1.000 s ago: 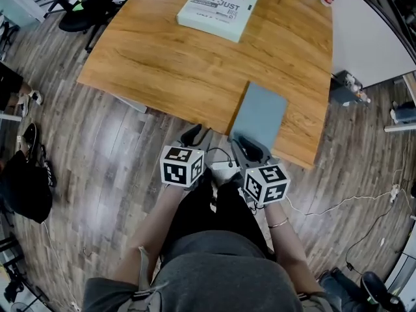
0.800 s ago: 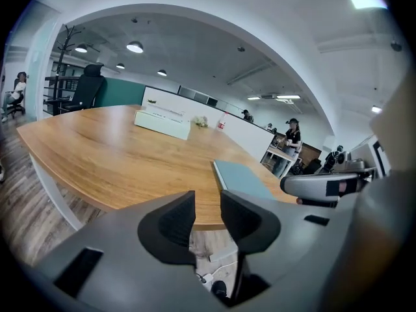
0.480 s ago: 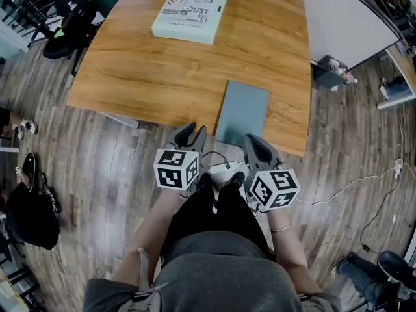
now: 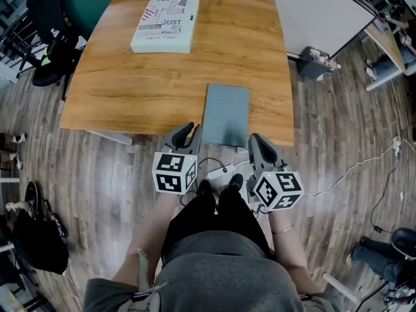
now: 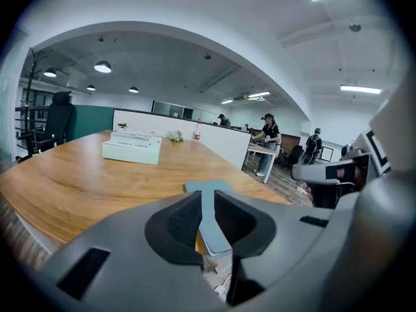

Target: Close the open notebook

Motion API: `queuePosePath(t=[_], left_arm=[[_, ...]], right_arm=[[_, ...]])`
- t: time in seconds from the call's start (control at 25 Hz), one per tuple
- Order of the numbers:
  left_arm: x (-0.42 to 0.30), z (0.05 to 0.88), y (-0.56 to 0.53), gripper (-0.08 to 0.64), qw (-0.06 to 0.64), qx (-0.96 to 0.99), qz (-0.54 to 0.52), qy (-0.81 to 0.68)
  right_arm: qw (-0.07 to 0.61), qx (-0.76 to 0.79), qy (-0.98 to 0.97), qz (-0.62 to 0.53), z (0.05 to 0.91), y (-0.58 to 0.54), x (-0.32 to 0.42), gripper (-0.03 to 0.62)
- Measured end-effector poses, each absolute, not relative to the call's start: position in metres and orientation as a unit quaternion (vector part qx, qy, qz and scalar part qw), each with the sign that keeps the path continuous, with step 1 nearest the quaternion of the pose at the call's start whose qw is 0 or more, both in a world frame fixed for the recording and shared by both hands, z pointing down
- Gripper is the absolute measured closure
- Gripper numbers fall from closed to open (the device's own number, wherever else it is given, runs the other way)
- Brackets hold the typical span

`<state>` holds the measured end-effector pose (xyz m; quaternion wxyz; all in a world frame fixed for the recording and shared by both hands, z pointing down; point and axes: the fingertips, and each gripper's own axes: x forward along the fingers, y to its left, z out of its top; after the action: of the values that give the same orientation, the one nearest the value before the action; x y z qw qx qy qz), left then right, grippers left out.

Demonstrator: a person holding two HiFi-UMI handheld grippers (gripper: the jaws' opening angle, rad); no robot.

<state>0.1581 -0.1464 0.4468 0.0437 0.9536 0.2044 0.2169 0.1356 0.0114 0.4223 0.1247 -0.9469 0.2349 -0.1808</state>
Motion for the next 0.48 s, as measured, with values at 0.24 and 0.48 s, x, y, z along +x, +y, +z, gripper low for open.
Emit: queuePosePath(t=[0.24, 0.48], left_arm=[[0.159, 0.436, -0.132, 0.517, 0.029, 0.953, 0.203, 0.222], [0.159, 0.427, -0.122, 0.523, 0.018, 0.952, 0.193, 0.237]], right_arm=[[0.131, -0.955, 0.209, -0.167, 0.416, 0.035, 0.127, 0.588], [0.135, -0.962, 0.188, -0.148, 0.411, 0.052, 0.121, 0.589]])
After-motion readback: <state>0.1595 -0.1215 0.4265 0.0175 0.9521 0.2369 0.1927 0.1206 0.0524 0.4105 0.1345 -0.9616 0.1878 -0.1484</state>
